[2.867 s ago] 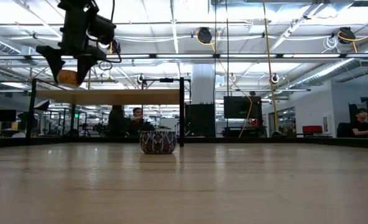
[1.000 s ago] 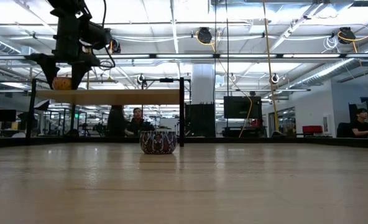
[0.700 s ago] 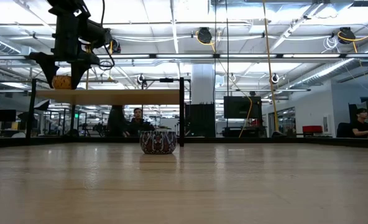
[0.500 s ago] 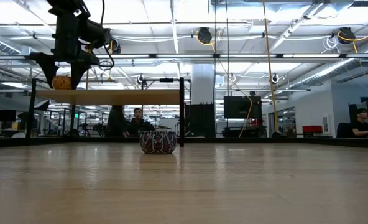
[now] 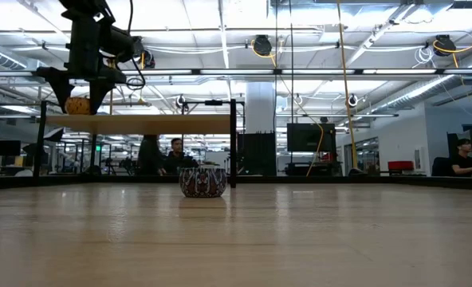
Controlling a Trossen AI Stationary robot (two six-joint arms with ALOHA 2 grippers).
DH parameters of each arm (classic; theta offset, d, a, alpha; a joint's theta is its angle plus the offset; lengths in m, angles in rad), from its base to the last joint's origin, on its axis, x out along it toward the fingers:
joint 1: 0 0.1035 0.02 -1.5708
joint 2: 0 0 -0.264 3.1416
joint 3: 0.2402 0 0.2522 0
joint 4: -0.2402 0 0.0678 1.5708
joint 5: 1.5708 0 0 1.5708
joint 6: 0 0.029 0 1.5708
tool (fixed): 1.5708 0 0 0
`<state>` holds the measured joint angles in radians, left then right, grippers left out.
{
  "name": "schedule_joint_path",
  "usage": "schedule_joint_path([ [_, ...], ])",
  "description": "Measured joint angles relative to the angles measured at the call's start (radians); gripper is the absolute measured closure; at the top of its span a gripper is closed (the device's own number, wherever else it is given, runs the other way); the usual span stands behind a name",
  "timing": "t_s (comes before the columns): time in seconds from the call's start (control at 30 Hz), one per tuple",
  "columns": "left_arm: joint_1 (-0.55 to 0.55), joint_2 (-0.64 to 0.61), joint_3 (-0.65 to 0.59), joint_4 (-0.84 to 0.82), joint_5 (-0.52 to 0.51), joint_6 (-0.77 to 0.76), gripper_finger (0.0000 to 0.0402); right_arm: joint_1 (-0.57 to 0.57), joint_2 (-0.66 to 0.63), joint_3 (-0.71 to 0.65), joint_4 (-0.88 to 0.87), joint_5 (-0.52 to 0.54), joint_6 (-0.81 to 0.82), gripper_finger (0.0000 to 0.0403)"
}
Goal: Pick & Place candle stick holders
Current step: Put the orange scented candle on the shelf
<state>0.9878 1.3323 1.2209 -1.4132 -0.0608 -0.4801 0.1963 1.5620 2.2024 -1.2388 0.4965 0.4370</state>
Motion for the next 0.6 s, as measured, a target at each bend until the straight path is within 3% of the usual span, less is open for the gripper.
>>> schedule_joint_path([
  [0.6,-0.034,0.000,0.000,0.001,0.003,0.034,0.0082,0.000,0.000,0.000,0.017,0.000,-0.002,0.0165],
])
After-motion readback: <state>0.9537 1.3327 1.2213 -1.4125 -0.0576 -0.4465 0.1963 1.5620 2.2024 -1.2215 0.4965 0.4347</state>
